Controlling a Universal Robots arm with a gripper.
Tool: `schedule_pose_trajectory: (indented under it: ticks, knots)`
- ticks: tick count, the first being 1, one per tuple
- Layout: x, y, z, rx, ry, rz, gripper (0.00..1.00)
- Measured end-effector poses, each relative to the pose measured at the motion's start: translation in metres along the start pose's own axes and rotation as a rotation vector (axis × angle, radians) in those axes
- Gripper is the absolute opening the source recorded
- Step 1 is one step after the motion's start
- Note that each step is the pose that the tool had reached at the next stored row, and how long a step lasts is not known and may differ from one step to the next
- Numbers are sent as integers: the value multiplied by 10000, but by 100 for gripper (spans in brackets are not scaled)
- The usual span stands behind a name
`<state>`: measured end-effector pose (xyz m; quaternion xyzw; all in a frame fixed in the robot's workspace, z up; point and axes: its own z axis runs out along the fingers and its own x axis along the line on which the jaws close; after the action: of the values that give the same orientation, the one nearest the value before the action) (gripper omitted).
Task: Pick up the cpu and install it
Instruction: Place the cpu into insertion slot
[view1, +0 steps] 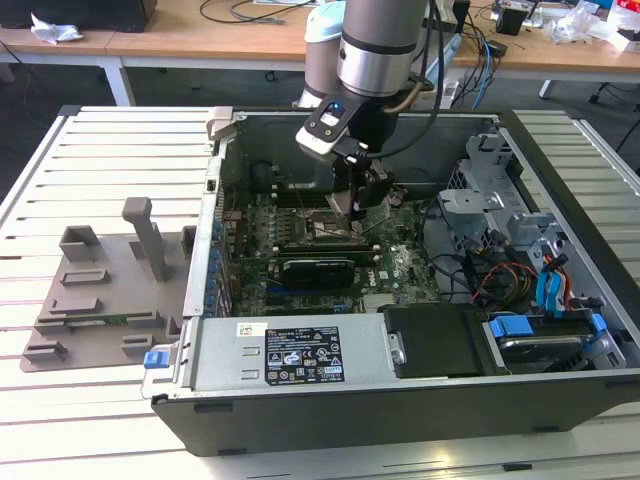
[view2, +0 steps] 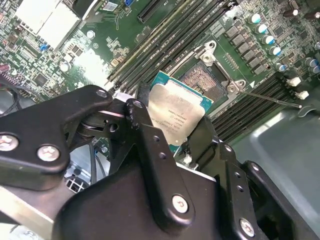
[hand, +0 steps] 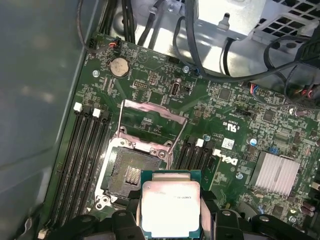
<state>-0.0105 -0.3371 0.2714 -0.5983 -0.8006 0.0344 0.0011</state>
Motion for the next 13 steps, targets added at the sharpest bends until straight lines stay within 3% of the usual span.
schedule_pose_trajectory:
  ticks: [10,13]
  knots:
    - [0,0,8,42,57,1030,55]
    - [0,1,15,64,89,1594,55]
